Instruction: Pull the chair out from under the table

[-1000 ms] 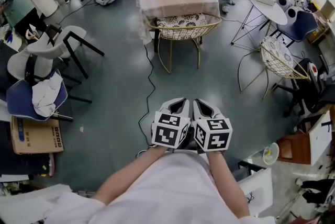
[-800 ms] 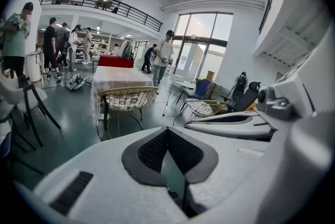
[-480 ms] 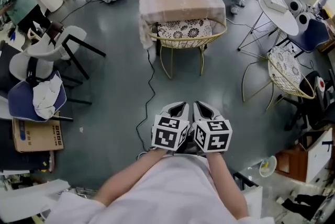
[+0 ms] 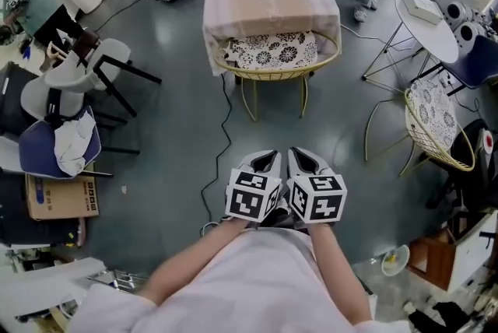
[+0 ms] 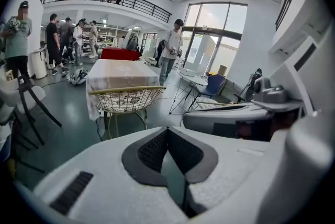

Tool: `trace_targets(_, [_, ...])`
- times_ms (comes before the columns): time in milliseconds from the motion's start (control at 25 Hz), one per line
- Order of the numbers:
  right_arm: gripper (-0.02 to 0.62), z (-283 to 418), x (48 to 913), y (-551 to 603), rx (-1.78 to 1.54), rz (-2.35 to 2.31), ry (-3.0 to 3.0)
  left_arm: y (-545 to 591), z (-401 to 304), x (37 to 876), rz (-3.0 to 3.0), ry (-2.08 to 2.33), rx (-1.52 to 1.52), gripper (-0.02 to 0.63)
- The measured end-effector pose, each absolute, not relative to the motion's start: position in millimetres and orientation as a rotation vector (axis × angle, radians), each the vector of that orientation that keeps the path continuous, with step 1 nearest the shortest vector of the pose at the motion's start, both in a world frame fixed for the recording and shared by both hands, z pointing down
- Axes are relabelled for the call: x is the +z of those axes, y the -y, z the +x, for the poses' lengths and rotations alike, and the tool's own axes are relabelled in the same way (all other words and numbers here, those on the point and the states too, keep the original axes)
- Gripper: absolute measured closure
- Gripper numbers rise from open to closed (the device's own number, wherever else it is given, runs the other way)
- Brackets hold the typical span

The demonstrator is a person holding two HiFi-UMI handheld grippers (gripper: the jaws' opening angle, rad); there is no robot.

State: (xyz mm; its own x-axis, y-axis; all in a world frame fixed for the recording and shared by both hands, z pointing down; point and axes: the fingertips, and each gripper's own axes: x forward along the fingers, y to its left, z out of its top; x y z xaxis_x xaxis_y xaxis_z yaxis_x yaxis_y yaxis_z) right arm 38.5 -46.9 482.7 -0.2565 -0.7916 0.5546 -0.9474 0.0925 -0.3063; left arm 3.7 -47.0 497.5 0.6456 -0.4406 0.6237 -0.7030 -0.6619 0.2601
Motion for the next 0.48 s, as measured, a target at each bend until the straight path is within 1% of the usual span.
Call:
trace_targets(240, [0.592, 69.4, 484.4, 69.0, 0.954, 1.714, 2.160, 66.3, 26.5, 498.3, 2.355, 0.956, 0.747, 0.601])
trace_targets(480, [0.592, 75.7, 487.7, 81.4, 0.986, 1.673, 2.209, 77.1, 27.0, 497.5, 2.326, 1.031, 0.756, 0.601])
